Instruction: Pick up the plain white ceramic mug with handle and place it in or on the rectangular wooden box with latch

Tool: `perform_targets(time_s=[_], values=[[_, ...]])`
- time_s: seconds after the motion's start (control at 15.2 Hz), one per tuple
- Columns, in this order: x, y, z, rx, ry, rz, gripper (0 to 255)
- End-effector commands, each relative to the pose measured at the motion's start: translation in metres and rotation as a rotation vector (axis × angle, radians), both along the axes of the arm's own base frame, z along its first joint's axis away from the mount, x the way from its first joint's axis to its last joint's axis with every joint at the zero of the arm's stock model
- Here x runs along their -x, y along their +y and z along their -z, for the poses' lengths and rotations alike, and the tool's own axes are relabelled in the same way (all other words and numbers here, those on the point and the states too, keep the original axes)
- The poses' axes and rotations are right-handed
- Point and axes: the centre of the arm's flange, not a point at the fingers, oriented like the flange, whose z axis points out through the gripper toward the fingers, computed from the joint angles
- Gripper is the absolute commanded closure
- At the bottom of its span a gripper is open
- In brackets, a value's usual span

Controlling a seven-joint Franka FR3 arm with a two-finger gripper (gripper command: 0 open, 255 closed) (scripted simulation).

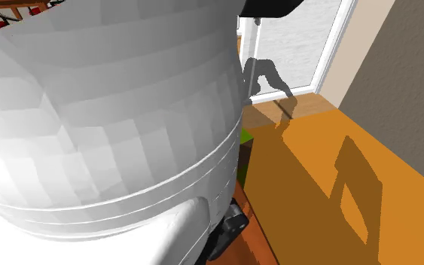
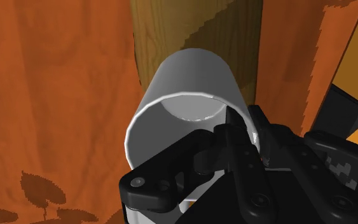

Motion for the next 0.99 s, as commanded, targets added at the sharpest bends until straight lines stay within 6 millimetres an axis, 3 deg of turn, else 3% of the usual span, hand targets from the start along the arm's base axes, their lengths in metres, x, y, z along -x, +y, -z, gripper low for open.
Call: perform_targets(time_s=[0.0, 0.46, 0.53, 0.86, 0.92], values=[[-0.001, 0.000, 0.011, 0.000, -0.001, 0.000, 255], [-0.001, 0.000, 0.011, 0.000, -0.001, 0.000, 255], [-0.001, 0.000, 0.011, 0.000, -0.001, 0.000, 0], [-0.001, 0.000, 0.011, 0.000, -0.001, 0.000, 0], [0.000, 0.000, -0.002, 0.000, -0.001, 0.000, 0]])
